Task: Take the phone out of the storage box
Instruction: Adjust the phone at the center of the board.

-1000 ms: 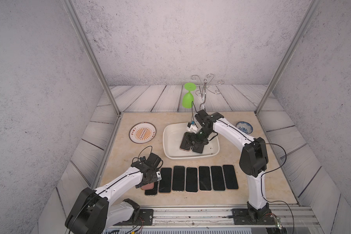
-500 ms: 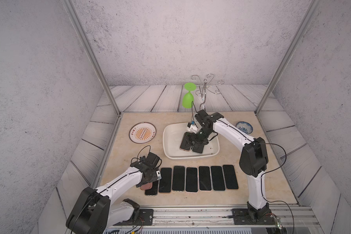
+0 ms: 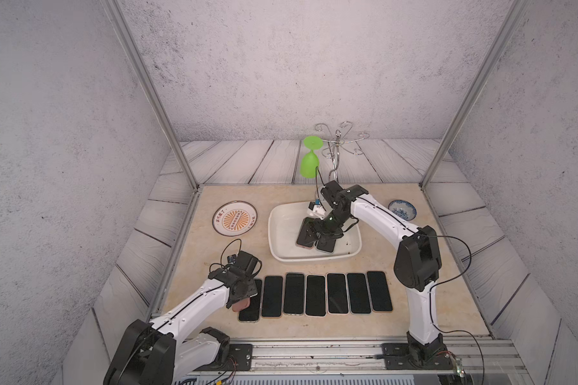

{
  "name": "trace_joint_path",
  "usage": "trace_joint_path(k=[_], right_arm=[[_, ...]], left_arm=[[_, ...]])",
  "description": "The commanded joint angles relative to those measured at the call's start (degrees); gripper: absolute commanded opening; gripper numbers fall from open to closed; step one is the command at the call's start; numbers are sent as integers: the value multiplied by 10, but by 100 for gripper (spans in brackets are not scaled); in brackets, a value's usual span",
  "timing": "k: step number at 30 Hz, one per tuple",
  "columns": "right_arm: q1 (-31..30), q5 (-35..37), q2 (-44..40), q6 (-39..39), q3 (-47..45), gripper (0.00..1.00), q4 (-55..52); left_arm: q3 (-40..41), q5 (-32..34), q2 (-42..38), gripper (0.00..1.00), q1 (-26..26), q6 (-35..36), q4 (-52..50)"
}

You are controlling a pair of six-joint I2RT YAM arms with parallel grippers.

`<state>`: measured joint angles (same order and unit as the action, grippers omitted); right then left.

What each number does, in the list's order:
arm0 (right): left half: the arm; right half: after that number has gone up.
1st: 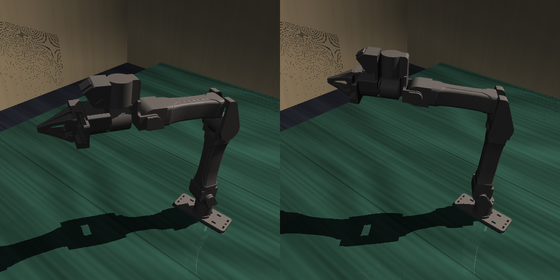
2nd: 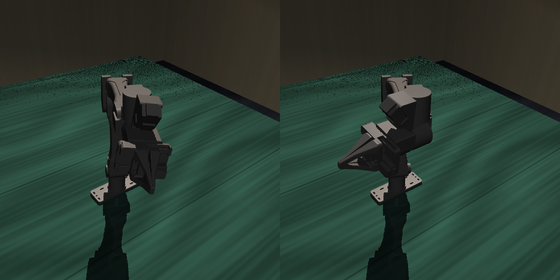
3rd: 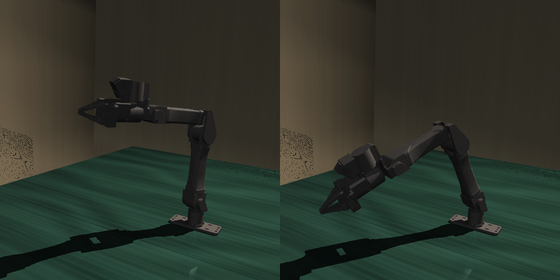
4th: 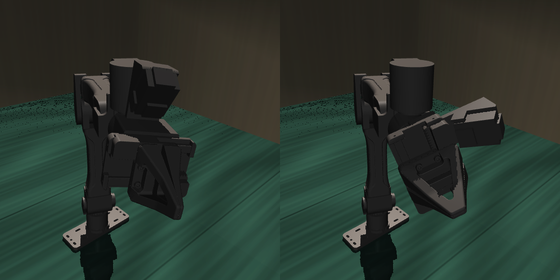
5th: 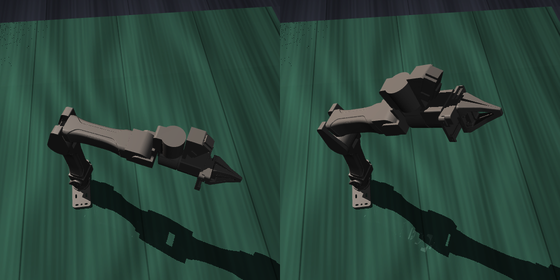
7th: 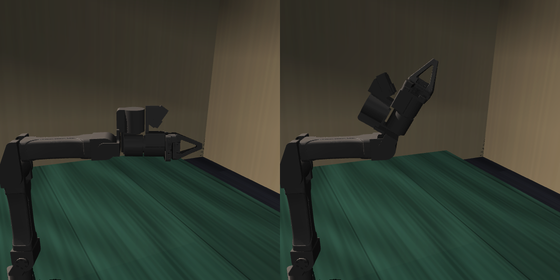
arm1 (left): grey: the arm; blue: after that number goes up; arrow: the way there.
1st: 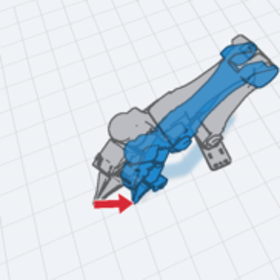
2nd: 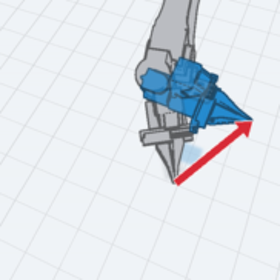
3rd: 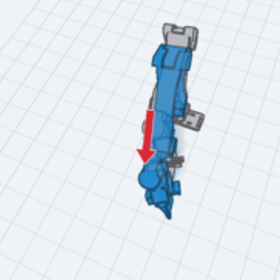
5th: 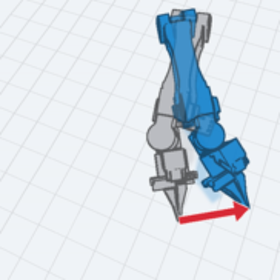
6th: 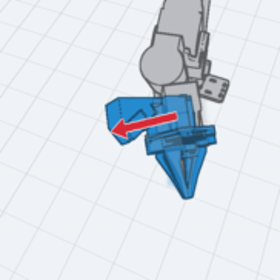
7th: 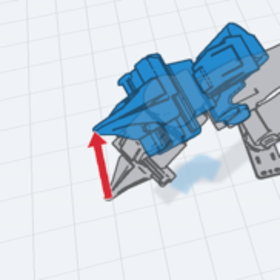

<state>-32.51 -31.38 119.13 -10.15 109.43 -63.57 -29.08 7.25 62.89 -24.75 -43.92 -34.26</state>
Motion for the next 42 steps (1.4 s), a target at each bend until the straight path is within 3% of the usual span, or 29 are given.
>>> trace_joint_path(k=[1,12,19,20,22,24,26,30,34,37,42], right_arm=[[1,5,13,8,1,99,-8],[1,5,19,8,6,99,-9],[1,3,23,11,11,99,-14],[1,4,24,10,10,99,-14],[1,4,23,13,6,99,-14],[1,3,24,13,5,99,-14],[1,1,25,14,4,99,-13],[1,-3,26,13,7,99,-13],[1,-2,24,14,3,99,-13],[1,-4,20,16,-4,99,-12],[1,-6,20,15,-7,99,-9]], left_arm=[[36,-65,-13,12,8,-15,0],[23,-33,-175,4,15,-49,-78],[14,1,-161,5,15,-73,-111],[11,10,-161,8,15,-81,-121],[10,22,-172,44,15,-101,-136],[14,24,-191,52,16,-118,-147],[17,27,-212,71,15,-132,-157],[17,37,-234,77,15,-150,-171],[16,41,-196,86,17,-144,-162],[6,46,-168,99,21,-152,-165],[-21,70,-146,98,28,-157,-158]])
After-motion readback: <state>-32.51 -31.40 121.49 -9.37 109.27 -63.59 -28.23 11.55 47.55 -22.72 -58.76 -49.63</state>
